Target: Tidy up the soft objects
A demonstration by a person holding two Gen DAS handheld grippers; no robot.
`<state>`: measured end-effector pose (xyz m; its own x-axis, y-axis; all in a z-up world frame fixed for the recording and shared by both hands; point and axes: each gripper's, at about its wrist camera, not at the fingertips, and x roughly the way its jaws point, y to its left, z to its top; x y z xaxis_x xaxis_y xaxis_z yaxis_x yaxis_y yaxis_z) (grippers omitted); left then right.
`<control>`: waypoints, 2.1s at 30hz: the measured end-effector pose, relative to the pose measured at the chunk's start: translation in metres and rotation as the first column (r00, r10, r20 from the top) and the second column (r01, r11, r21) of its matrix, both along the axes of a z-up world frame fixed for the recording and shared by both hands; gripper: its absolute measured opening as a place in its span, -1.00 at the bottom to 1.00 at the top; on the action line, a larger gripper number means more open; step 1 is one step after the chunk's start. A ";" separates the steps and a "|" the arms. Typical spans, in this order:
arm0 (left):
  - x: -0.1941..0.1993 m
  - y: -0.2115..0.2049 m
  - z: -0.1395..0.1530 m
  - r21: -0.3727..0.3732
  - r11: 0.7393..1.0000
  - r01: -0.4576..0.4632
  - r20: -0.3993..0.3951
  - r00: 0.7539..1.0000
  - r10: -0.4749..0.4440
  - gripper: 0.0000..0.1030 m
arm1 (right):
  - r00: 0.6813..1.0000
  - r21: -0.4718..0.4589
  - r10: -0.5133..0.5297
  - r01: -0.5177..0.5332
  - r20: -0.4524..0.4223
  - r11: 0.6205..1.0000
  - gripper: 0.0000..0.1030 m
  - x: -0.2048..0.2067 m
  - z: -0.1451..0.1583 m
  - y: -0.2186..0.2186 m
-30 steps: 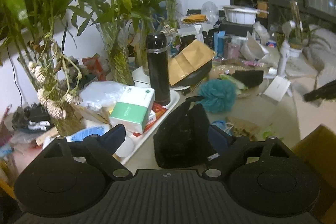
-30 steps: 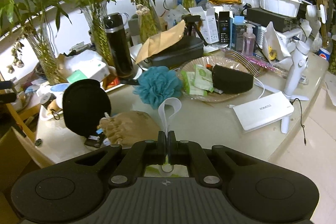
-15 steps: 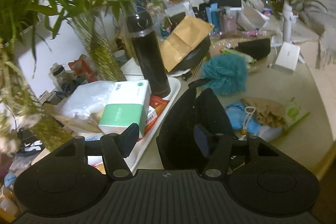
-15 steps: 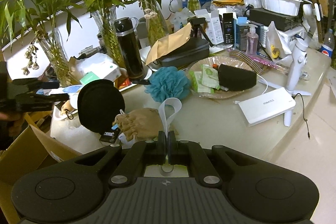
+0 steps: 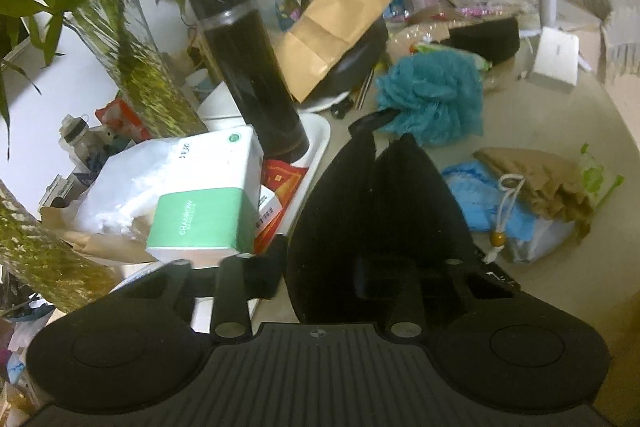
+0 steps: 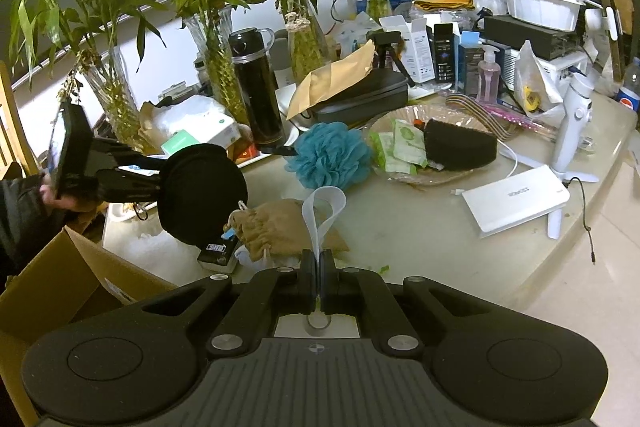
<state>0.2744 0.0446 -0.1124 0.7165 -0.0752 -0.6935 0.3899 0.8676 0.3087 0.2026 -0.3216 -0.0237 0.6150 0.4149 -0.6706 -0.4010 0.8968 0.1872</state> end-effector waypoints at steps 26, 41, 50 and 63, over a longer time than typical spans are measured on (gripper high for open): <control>-0.041 -0.009 0.088 -0.070 0.997 -0.021 0.166 0.986 0.032 -0.80 | 0.999 0.008 -0.023 0.023 0.049 1.000 -0.91 -0.028 0.037 -0.002; -0.108 0.004 0.139 -0.191 0.981 -0.034 0.152 0.986 0.063 -0.80 | 0.996 0.022 0.024 -0.025 0.086 0.999 -0.91 -0.061 0.068 0.011; -0.152 0.006 0.152 -0.248 0.969 0.005 0.126 0.992 0.027 -0.80 | 0.995 0.028 0.056 -0.058 0.086 0.998 -0.91 -0.083 0.075 0.022; -0.202 0.003 0.151 -0.274 0.961 0.031 0.089 0.996 -0.007 -0.80 | 0.994 0.038 0.082 -0.085 0.076 0.996 -0.91 -0.115 0.078 0.030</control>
<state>0.0727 0.0471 0.0388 0.7694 -0.2684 -0.5796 0.3896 0.9163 0.0928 0.0880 -0.2912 0.0542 0.6246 0.4936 -0.6052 -0.4886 0.8515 0.1902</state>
